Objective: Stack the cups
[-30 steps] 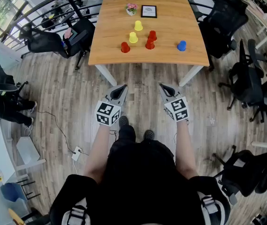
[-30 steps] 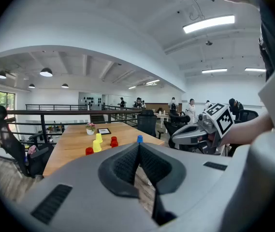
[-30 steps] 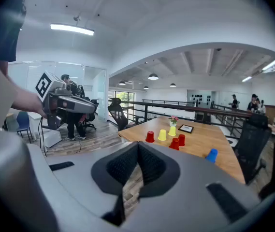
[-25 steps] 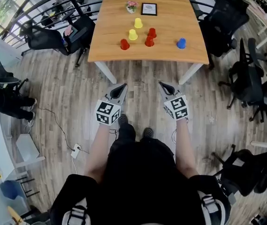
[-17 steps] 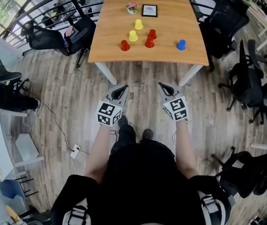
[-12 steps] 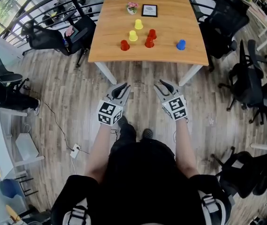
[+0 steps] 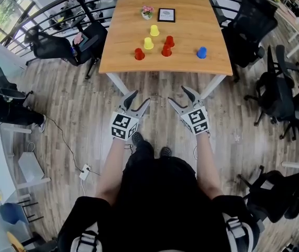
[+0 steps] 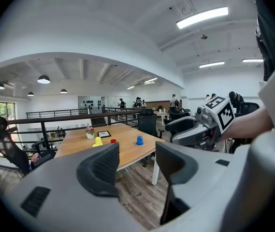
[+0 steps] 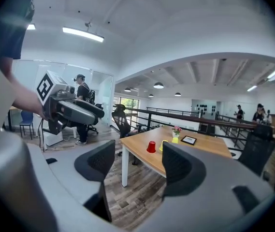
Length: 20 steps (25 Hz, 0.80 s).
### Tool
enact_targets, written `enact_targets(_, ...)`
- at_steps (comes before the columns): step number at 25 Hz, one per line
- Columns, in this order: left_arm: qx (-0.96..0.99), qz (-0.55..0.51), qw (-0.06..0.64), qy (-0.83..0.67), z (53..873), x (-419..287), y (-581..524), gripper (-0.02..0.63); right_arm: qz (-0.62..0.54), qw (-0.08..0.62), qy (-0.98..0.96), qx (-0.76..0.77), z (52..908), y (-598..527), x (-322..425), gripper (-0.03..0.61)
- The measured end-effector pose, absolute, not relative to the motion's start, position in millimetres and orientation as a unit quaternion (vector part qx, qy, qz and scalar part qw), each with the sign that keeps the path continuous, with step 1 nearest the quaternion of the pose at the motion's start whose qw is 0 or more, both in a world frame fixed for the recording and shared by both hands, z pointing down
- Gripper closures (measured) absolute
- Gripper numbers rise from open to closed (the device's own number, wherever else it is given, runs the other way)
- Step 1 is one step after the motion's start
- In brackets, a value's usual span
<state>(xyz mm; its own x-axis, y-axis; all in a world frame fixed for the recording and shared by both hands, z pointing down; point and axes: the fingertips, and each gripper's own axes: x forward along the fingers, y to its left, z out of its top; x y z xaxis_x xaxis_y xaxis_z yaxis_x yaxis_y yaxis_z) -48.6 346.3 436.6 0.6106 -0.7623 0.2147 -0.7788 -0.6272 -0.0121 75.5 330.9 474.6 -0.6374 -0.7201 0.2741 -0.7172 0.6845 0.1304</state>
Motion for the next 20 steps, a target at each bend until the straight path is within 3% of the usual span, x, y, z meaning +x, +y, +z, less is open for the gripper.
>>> enact_targets(20,0.889,0.083,0.057,-0.447,446,-89,272,0.377,0.005,0.153,-0.895,0.418,479,257,62,0.291)
